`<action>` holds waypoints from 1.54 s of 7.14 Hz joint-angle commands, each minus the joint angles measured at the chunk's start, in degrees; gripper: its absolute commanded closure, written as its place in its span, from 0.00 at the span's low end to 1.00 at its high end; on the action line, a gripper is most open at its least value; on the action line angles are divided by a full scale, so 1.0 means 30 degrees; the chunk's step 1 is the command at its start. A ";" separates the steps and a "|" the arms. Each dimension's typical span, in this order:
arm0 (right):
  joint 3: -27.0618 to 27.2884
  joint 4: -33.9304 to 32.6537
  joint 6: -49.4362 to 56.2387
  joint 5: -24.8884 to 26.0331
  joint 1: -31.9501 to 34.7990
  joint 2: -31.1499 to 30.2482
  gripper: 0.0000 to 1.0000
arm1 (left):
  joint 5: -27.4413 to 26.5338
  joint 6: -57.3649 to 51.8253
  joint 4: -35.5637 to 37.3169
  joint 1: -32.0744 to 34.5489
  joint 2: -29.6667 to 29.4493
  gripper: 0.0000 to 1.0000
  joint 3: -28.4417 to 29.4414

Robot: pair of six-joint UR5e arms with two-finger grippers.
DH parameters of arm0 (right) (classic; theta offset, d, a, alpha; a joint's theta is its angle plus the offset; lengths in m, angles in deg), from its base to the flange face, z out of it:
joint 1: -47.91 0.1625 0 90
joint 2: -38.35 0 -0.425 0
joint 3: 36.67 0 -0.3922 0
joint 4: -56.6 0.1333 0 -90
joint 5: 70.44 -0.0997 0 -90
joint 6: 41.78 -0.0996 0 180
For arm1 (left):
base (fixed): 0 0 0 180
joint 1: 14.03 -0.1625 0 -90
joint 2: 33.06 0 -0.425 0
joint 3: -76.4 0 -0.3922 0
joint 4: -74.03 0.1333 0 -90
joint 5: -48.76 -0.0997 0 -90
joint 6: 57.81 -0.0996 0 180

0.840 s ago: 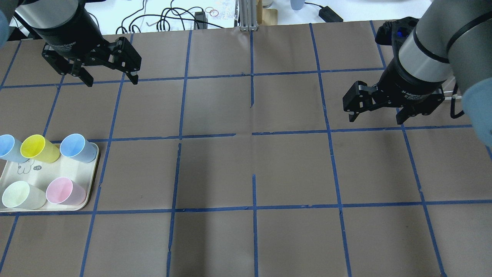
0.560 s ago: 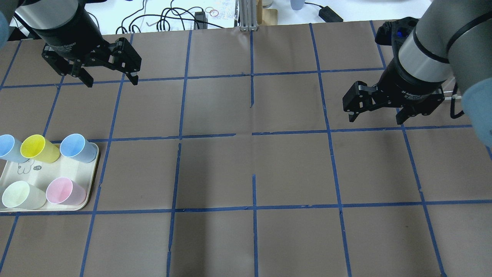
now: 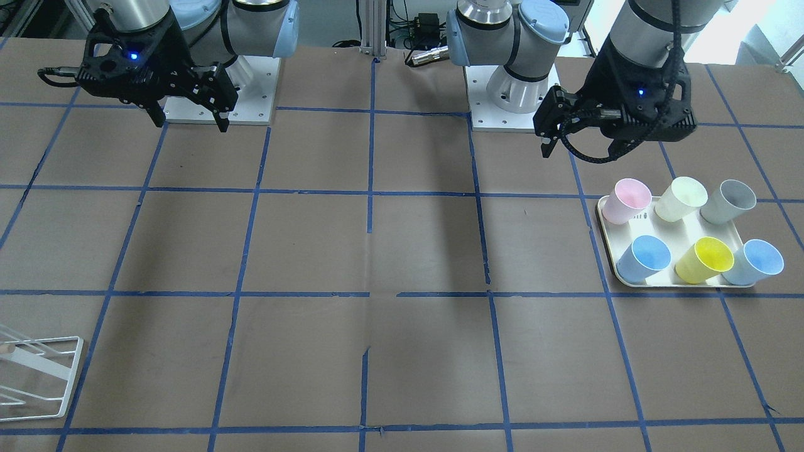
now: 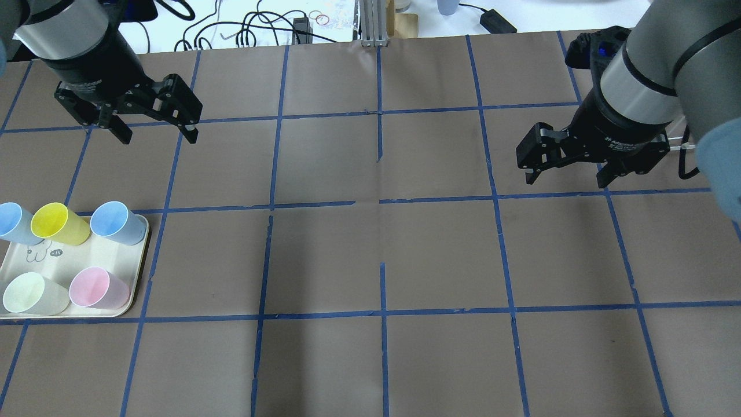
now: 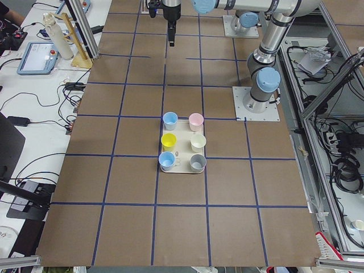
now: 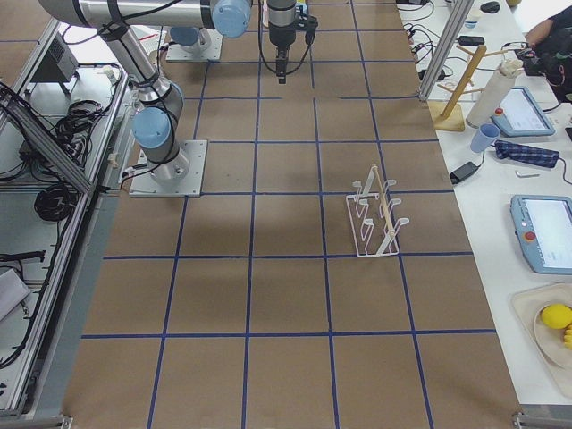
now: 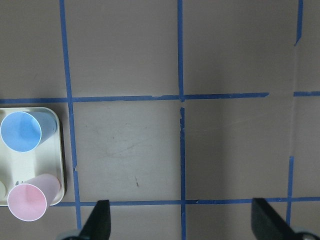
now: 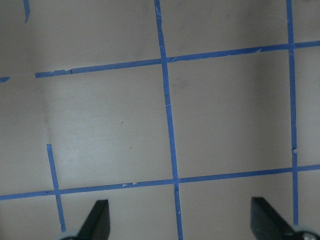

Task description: Transfer IKEA cup to right arm and place on rack

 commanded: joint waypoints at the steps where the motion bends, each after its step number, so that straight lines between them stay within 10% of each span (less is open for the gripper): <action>1: 0.0001 0.0022 -0.0010 0.0039 0.0013 -0.0059 0.00 | -0.0074 -0.5335 0.0021 -0.3828 0.0360 0.00 -0.1502; 4: -0.0028 0.0080 0.0020 0.0010 0.0071 -0.0206 0.00 | 0.0132 -1.2693 0.4651 -1.0425 -0.0862 0.00 -0.4865; 6: 0.0059 0.0051 0.0049 -0.0631 0.0187 -0.0177 0.00 | 0.0952 -1.5140 1.0796 -1.1697 -0.1919 0.00 -0.8872; 8: -0.0057 -0.0007 0.0020 -0.1044 0.0159 -0.0409 0.00 | 0.0923 -1.6695 1.1477 -1.2168 -0.1950 0.00 -0.9916; 11: -0.0145 -0.0095 0.0107 -0.7615 -0.0045 -0.0352 0.00 | 0.0806 -1.8899 1.1447 -1.2815 -0.2098 0.00 -1.0620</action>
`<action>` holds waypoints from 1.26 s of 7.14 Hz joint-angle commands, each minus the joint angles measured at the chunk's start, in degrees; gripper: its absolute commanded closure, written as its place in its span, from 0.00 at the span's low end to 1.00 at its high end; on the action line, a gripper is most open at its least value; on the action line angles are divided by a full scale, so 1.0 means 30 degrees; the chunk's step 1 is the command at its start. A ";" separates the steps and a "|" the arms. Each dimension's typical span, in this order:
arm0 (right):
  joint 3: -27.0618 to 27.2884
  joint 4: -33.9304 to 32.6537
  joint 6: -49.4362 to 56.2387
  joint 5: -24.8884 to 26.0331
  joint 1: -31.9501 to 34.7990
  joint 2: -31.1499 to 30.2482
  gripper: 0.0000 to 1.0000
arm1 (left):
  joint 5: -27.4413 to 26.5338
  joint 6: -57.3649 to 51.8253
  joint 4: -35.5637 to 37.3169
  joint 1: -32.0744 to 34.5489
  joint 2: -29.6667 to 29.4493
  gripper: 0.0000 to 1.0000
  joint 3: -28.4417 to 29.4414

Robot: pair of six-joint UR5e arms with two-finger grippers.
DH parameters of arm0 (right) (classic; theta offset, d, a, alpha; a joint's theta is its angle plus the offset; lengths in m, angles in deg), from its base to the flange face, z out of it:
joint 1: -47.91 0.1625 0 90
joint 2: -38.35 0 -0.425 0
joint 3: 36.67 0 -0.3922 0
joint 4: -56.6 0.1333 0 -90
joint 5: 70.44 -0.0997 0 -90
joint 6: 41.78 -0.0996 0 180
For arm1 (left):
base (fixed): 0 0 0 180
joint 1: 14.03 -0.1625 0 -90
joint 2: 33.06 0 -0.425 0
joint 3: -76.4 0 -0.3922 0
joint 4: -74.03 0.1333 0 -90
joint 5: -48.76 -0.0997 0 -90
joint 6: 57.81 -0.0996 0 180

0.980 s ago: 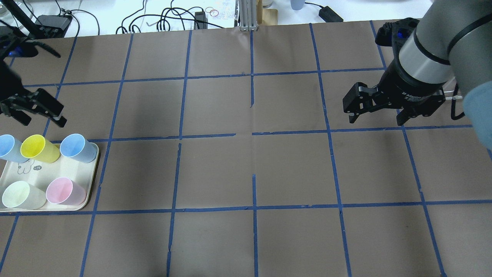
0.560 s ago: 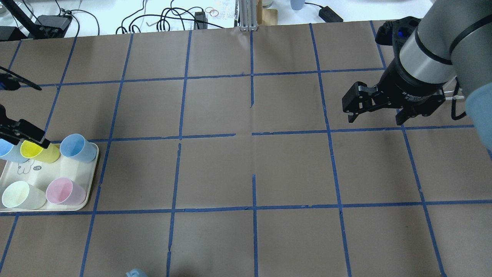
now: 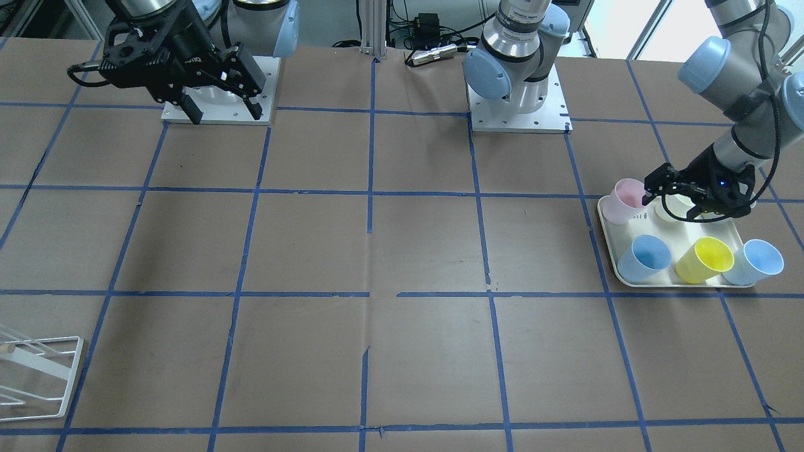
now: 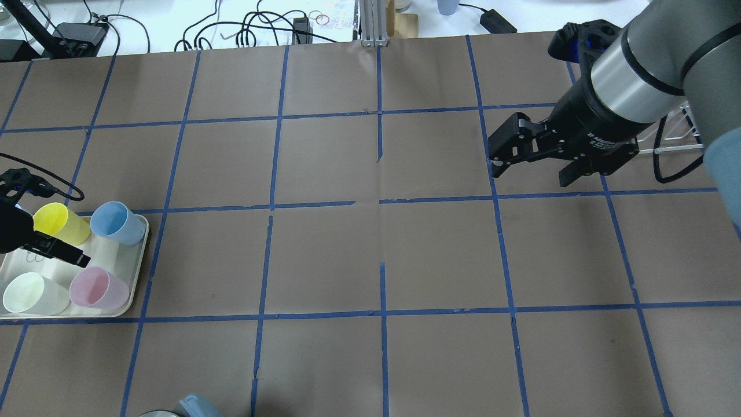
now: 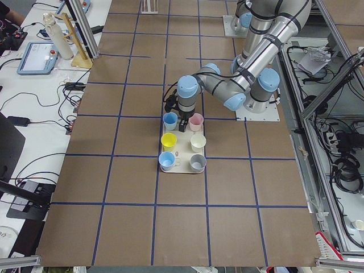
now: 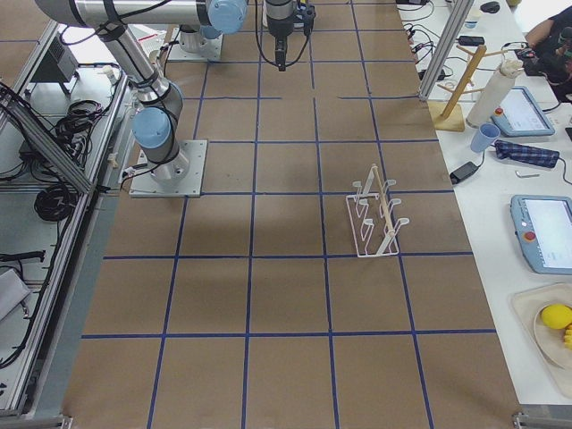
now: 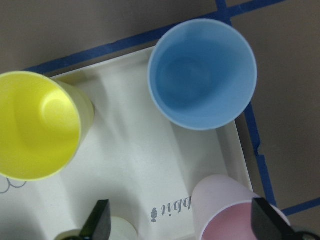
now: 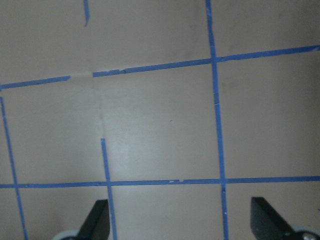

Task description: Transfer IKEA cup to right arm and place on rack

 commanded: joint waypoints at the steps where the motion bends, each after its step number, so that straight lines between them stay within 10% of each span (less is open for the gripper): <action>1: -0.0008 -0.0054 0.0040 -0.5101 -0.0129 0.0024 0.00 | -0.0059 -0.0545 0.0044 -0.0135 -0.0351 0.00 -0.0264; 6: 0.0430 0.0587 0.0331 -1.3870 -0.2586 0.0083 0.00 | -0.1348 -0.0281 0.0220 -0.0106 -0.0559 0.03 -0.0820; 9: 0.1658 0.0620 0.1118 -1.9025 -0.2735 0.0112 0.00 | -0.1290 0.0126 0.0250 -0.0076 -0.0705 0.61 -0.0821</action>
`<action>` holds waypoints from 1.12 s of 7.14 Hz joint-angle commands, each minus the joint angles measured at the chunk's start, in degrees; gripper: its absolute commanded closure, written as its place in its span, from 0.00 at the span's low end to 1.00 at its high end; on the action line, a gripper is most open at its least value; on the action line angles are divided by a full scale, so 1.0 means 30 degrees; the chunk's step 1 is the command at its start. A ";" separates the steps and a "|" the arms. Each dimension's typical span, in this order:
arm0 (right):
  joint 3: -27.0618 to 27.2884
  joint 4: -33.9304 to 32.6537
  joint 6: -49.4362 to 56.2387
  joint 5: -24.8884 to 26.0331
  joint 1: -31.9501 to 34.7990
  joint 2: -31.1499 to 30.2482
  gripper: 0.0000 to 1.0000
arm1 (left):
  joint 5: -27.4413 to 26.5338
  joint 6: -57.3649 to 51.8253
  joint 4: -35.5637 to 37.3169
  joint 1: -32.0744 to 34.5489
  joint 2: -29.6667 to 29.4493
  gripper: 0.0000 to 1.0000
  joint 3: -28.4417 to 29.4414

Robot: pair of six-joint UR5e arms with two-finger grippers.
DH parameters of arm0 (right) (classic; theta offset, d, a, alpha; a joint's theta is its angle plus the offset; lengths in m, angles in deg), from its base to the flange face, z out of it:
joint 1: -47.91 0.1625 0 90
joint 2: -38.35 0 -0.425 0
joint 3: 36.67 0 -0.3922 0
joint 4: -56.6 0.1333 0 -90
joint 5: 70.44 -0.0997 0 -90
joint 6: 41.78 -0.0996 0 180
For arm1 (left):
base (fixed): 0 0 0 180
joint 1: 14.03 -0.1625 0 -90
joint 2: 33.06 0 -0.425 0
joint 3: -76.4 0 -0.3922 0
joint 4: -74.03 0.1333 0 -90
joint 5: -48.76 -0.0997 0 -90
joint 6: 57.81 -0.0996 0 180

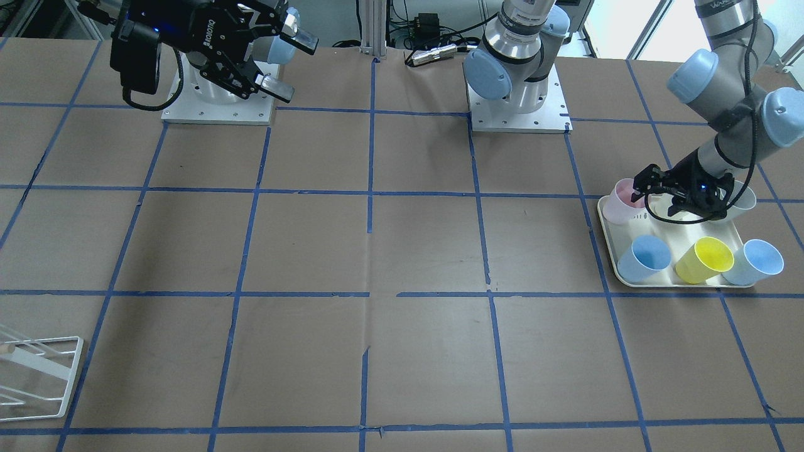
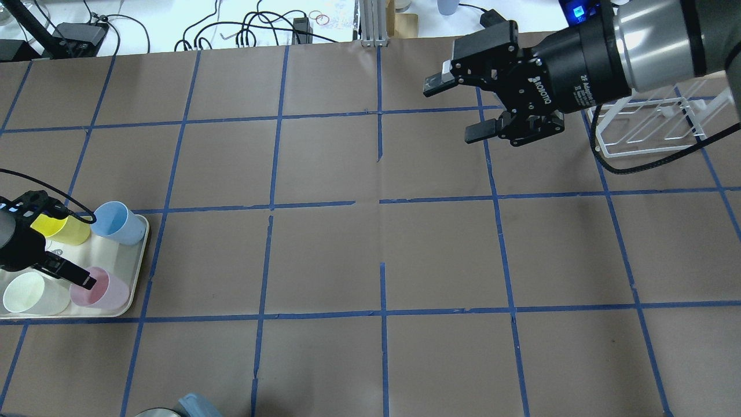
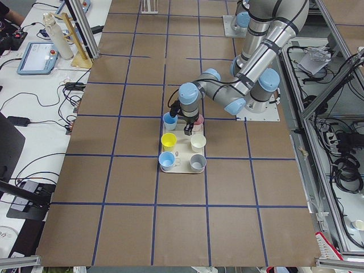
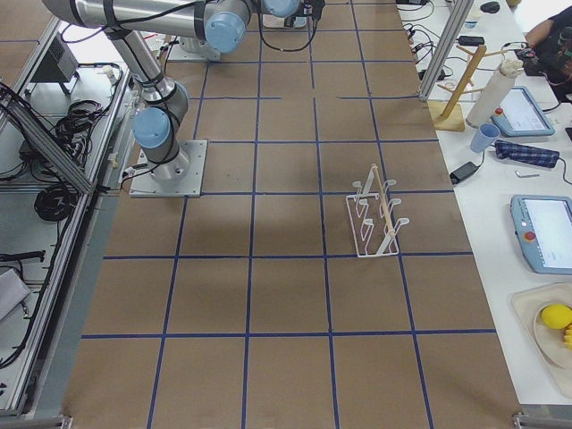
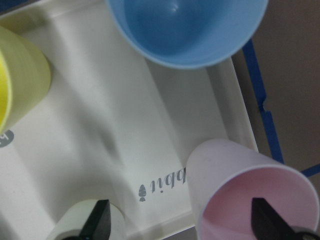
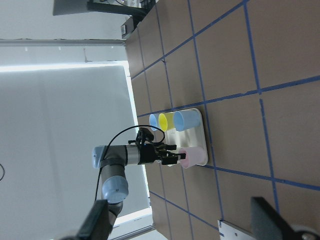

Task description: Transfer IKEA cup to right arm and place on rack

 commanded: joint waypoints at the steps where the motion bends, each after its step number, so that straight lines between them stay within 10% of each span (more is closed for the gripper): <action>1: 0.1327 0.0020 0.1267 -0.3886 -0.0247 0.0005 0.00 | -0.0005 0.0773 -0.0219 0.0069 -0.0032 0.90 -0.0010; 4: 0.3206 0.1123 0.1773 -0.7995 -0.0366 0.0035 0.00 | 0.0082 0.0865 -0.1153 0.0041 0.0318 1.00 0.0020; 8: 0.3210 0.1779 0.2151 -0.8123 -0.0249 0.0034 0.00 | 0.0257 0.0838 -0.3951 0.0011 0.1428 1.00 0.2232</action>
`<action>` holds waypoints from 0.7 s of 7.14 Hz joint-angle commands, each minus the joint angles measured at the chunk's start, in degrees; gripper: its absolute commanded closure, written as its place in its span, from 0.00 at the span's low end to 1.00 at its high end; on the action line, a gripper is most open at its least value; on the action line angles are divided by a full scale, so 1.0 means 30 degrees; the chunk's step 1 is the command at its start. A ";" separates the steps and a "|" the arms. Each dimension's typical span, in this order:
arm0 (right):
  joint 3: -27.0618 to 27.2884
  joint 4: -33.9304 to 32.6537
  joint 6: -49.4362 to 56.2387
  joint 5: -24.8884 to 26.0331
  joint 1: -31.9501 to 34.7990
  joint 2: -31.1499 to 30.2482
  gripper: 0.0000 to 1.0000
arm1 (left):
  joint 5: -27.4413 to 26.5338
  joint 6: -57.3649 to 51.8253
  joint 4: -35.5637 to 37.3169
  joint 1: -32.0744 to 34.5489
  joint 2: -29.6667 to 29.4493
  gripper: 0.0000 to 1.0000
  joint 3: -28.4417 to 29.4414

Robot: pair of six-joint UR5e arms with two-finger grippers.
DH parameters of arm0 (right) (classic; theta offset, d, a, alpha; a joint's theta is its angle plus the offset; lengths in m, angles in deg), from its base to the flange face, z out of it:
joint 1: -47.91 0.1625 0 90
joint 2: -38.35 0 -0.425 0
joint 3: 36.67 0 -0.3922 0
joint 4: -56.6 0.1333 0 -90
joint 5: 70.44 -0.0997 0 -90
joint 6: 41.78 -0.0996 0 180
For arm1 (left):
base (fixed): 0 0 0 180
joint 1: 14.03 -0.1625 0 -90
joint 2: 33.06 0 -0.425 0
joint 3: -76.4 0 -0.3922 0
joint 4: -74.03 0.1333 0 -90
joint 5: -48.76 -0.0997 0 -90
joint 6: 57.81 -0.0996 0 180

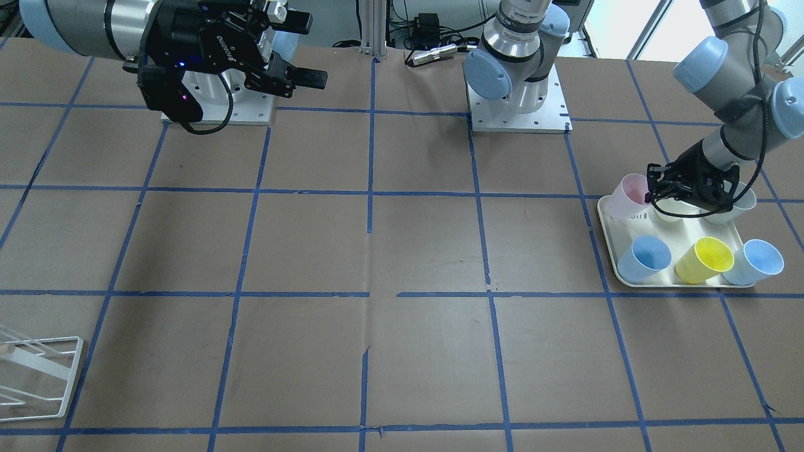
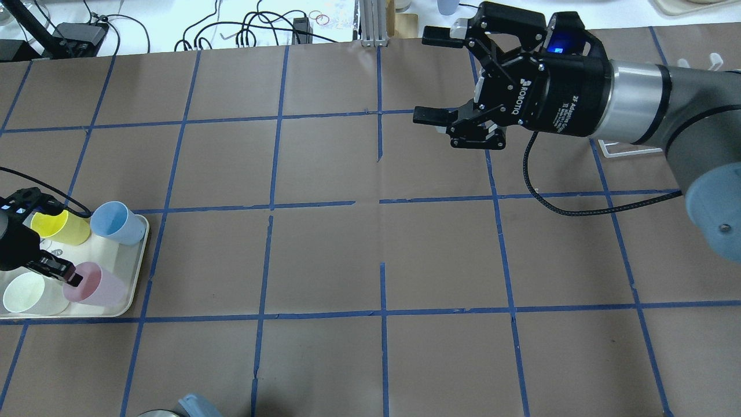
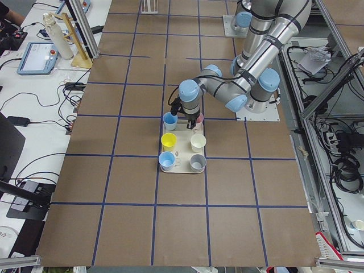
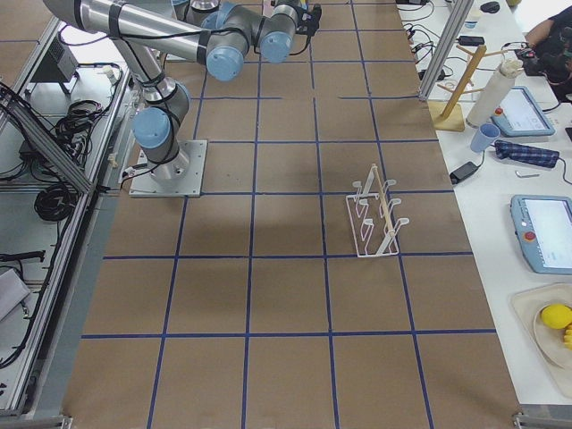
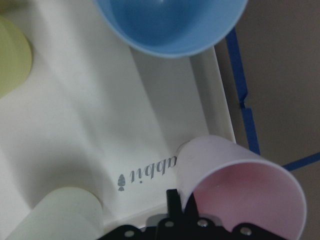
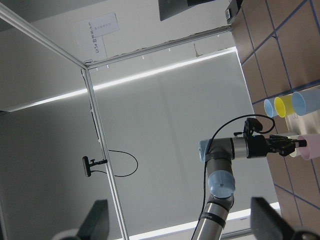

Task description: Transfer IKEA cup to right arm and place on rack

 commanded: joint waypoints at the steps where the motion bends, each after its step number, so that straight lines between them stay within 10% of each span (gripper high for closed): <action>1: 0.0012 -0.0078 0.1458 0.0058 0.0019 0.0124 0.00 | 0.1121 0.0005 -0.5940 0.0198 0.0827 1.00 0.3833; 5: 0.0041 -0.0078 0.2227 -0.0030 0.0048 0.0125 0.00 | 0.8558 0.1528 -1.4529 0.2058 0.1619 1.00 0.6173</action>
